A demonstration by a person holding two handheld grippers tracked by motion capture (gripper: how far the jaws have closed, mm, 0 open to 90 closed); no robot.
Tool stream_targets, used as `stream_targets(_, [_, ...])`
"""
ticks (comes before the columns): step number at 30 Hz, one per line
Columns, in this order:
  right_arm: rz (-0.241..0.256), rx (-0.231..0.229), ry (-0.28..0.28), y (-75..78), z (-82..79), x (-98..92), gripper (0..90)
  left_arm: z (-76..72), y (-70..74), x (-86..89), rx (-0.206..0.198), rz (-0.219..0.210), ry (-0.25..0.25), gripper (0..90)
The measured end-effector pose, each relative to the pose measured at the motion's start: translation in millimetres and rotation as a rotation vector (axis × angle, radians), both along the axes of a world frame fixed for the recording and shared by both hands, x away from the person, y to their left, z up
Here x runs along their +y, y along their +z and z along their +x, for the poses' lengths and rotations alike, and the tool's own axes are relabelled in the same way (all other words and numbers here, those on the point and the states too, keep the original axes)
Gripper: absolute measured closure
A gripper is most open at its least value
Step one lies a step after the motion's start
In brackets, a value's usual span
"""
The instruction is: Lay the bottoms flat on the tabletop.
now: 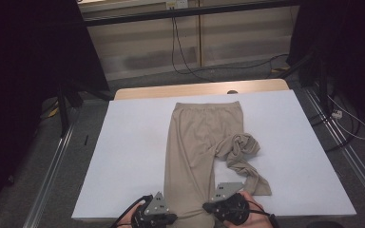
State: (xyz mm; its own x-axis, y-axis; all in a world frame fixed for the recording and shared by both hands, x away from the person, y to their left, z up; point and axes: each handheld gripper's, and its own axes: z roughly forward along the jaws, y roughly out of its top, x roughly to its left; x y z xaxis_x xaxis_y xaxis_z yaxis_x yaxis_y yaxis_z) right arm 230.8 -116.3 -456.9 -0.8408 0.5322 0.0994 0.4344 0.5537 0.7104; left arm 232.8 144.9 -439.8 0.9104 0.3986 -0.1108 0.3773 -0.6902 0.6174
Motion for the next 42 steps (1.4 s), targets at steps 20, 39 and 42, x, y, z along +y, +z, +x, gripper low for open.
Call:
stream_targets(20, [0.022,-0.097,-0.297,21.0,27.9,-67.4,60.4,30.3,-4.8,0.6,-0.104,-0.051,0.086,65.6])
stream_targets(39, [-0.089,-0.083,-0.48,-2.8,90.2,-76.4,40.6,39.8,0.4,10.1,-0.145,-0.102,0.193,34.3])
stream_targets(42, [-0.089,-0.104,-0.501,-3.9,95.0,-80.2,60.0,40.5,0.3,11.2,-0.146,-0.098,0.201,34.3])
